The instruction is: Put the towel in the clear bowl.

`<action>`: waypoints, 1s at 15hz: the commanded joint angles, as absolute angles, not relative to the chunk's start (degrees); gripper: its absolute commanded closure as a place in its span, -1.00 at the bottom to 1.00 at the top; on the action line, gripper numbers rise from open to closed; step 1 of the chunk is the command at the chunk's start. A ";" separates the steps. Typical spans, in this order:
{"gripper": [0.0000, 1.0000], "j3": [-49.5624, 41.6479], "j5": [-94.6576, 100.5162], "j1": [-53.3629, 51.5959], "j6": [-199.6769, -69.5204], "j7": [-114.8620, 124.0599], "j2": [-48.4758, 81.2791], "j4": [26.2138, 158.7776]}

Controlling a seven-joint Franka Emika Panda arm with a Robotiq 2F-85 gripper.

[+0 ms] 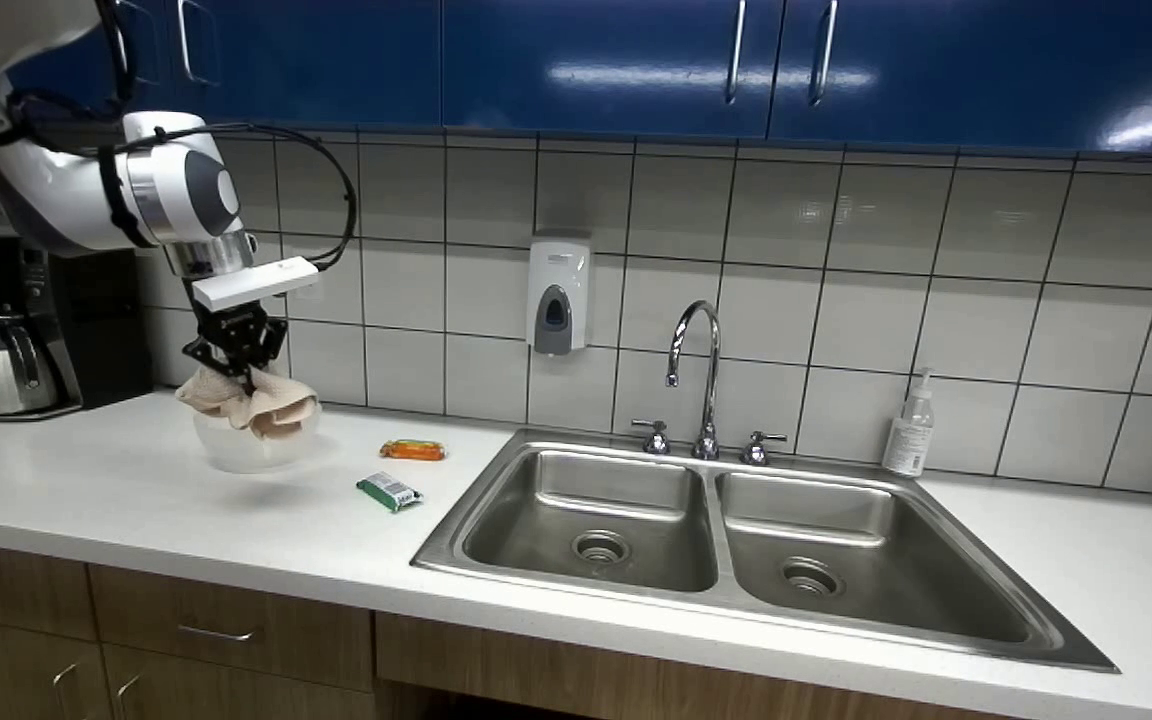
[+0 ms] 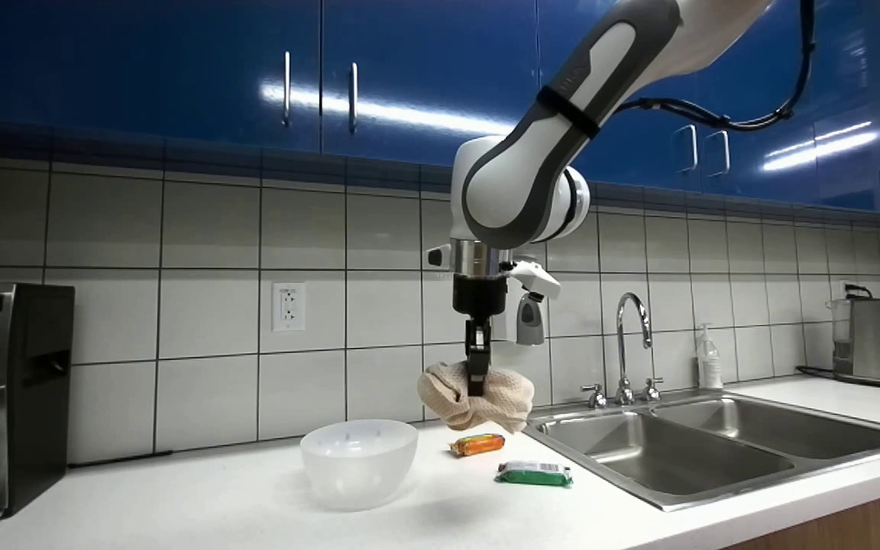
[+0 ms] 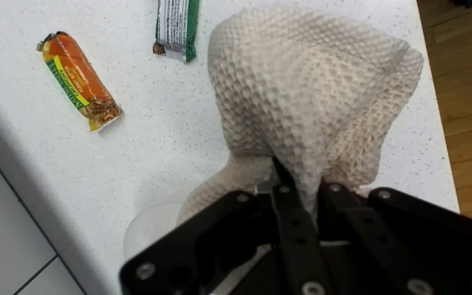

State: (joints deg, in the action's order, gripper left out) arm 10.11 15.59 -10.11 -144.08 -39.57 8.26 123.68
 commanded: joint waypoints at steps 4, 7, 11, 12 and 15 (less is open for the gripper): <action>0.95 10.57 17.17 -11.08 -143.48 -37.16 14.83 115.45; 0.95 10.52 17.54 -11.78 -143.36 -36.03 18.12 111.95; 0.95 10.89 17.20 -12.81 -142.21 -35.13 20.27 108.20; 0.95 10.92 17.33 -13.16 -141.91 -34.84 20.71 107.21; 0.95 10.89 17.75 -14.15 -141.47 -34.04 22.53 104.13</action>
State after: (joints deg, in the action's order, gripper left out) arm 10.35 15.82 -13.57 -143.78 -36.43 20.32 108.68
